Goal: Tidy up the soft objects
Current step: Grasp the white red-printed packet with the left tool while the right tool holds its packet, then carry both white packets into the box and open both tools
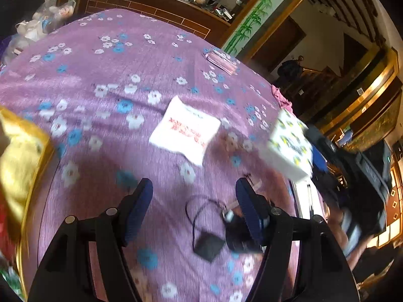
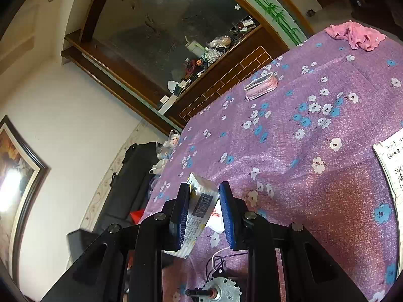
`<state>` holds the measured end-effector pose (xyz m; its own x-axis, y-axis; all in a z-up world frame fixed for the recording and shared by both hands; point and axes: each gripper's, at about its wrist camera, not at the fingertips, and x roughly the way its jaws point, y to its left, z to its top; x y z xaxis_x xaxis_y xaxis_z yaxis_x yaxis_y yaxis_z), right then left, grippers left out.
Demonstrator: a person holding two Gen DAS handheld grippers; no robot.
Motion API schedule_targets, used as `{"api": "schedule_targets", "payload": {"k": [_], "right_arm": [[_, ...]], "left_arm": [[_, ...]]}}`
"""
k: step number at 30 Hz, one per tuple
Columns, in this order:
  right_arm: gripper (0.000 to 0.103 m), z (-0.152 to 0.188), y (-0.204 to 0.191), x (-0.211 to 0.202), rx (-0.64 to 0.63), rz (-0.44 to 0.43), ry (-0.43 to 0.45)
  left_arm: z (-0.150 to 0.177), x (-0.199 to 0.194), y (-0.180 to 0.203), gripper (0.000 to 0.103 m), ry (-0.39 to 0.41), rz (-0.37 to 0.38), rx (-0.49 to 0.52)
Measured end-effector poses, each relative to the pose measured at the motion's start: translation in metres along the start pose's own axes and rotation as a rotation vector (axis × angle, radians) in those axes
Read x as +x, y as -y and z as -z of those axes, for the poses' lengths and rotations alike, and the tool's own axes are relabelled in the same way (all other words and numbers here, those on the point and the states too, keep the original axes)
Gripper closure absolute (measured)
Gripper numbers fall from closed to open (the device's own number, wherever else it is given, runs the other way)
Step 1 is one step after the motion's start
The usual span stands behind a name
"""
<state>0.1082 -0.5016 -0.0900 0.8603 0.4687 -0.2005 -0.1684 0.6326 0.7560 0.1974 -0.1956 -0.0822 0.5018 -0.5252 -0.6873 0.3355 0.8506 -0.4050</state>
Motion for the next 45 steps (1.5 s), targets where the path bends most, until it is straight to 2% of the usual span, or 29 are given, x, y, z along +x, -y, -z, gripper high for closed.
{"api": "schedule_targets", "payload": {"k": [4, 7, 9, 12, 14, 15, 16, 18, 19, 20, 21, 22, 24, 27, 29, 35, 41, 45], "right_arm": [[0.079, -0.002, 0.002, 0.001, 0.001, 0.005, -0.007], [0.079, -0.003, 0.005, 0.003, 0.010, 0.004, -0.016], [0.079, -0.004, 0.006, 0.003, 0.017, 0.001, -0.019], [0.079, -0.004, 0.007, 0.001, 0.008, 0.021, -0.013], [0.079, -0.006, 0.008, -0.001, 0.010, 0.015, -0.009], [0.079, -0.006, 0.008, -0.002, 0.011, 0.013, -0.007], [0.079, -0.006, 0.008, -0.002, 0.012, 0.013, -0.006], [0.079, -0.005, 0.008, -0.002, 0.009, 0.014, -0.006], [0.079, -0.005, 0.007, -0.002, 0.004, 0.017, -0.008], [0.079, -0.005, 0.007, -0.002, 0.002, 0.018, -0.009], [0.079, -0.004, 0.008, -0.003, 0.003, 0.020, -0.009], [0.079, -0.004, 0.007, -0.003, 0.002, 0.020, -0.008], [0.079, -0.004, 0.007, -0.003, 0.000, 0.023, -0.007], [0.079, -0.004, 0.005, -0.004, -0.005, 0.020, -0.006], [0.079, -0.003, 0.003, -0.005, -0.016, 0.023, -0.002], [0.079, 0.002, -0.003, -0.003, -0.026, 0.015, -0.012], [0.079, 0.012, -0.025, -0.004, -0.073, -0.024, -0.007], [0.079, 0.023, -0.045, -0.005, -0.111, -0.087, -0.013]], "left_arm": [[-0.023, 0.012, -0.001, 0.036, 0.022, -0.057, 0.006], [-0.037, 0.034, -0.005, 0.036, -0.021, -0.082, 0.013], [-0.048, 0.055, -0.006, 0.036, -0.038, -0.133, 0.012], [-0.052, 0.079, -0.011, 0.036, -0.064, -0.148, 0.011], [-0.050, 0.080, -0.005, 0.036, -0.035, -0.162, 0.054], [-0.047, 0.082, 0.000, 0.039, -0.035, -0.185, 0.082], [-0.044, 0.084, 0.005, 0.055, -0.026, -0.221, 0.107], [-0.039, 0.086, 0.015, 0.068, -0.017, -0.281, 0.164], [-0.039, 0.084, 0.016, 0.096, -0.013, -0.282, 0.168], [-0.038, 0.083, 0.015, 0.103, -0.025, -0.268, 0.160], [-0.036, 0.082, 0.011, 0.103, -0.060, -0.210, 0.128], [-0.036, 0.079, 0.010, 0.103, -0.059, -0.193, 0.123], [-0.029, 0.069, 0.013, 0.103, -0.037, -0.203, 0.142], [-0.022, 0.048, 0.010, 0.103, -0.026, -0.108, 0.082], [-0.016, 0.023, 0.008, 0.103, 0.010, -0.067, 0.054], [0.011, -0.035, 0.003, 0.103, 0.076, -0.028, 0.032], [0.045, -0.109, -0.022, 0.103, 0.169, 0.022, -0.037], [0.072, -0.179, -0.040, 0.103, 0.281, 0.060, -0.058]]}}
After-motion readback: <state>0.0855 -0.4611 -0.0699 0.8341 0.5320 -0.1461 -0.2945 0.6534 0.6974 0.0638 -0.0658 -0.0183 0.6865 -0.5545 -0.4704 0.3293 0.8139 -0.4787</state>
